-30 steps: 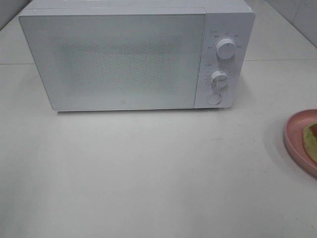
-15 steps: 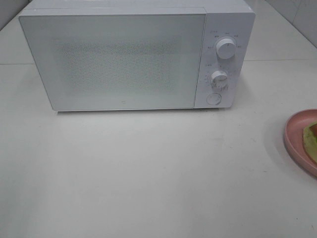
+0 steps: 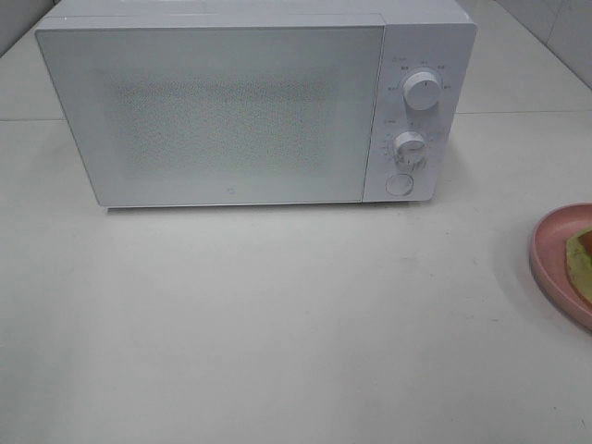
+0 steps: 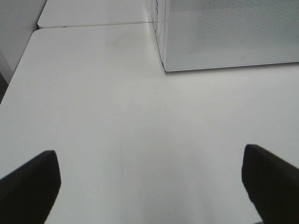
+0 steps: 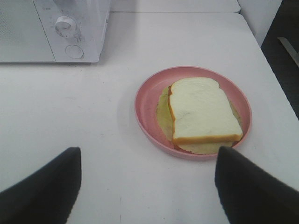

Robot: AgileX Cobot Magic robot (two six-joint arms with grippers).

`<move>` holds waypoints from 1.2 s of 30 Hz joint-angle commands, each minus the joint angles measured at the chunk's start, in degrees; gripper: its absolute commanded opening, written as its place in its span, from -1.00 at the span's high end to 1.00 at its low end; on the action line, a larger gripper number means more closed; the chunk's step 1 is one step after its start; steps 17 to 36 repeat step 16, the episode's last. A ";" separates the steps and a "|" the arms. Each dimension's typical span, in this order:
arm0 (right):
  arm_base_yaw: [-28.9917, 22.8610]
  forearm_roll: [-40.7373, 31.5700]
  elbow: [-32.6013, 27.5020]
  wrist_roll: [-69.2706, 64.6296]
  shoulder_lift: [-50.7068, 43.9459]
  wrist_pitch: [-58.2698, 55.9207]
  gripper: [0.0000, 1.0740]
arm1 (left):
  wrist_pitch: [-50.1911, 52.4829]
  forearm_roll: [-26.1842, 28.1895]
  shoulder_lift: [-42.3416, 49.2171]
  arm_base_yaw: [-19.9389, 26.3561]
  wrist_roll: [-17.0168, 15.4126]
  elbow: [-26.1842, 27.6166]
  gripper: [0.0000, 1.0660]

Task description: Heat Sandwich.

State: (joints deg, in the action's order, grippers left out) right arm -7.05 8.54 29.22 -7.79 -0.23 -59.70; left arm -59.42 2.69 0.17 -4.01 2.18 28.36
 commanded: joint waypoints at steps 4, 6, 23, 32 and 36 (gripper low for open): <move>0.34 0.23 -0.17 0.40 -1.49 0.17 -0.42 | 0.46 0.00 1.55 0.00 0.11 -0.06 -0.90; 0.34 0.23 -0.17 0.40 -1.49 0.17 -0.42 | 0.46 0.00 1.55 0.00 0.11 -0.06 -0.90; 0.34 0.23 -0.17 0.40 -1.49 0.17 -0.42 | 0.46 0.00 1.55 0.00 0.11 -0.06 -0.90; 0.34 0.23 -0.17 0.40 -1.49 0.17 -0.42 | 0.46 0.00 1.55 0.00 0.11 -0.06 -0.90; 0.34 0.23 -0.17 0.40 -1.49 0.17 -0.42 | 0.46 0.00 1.55 0.00 0.11 -0.06 -0.90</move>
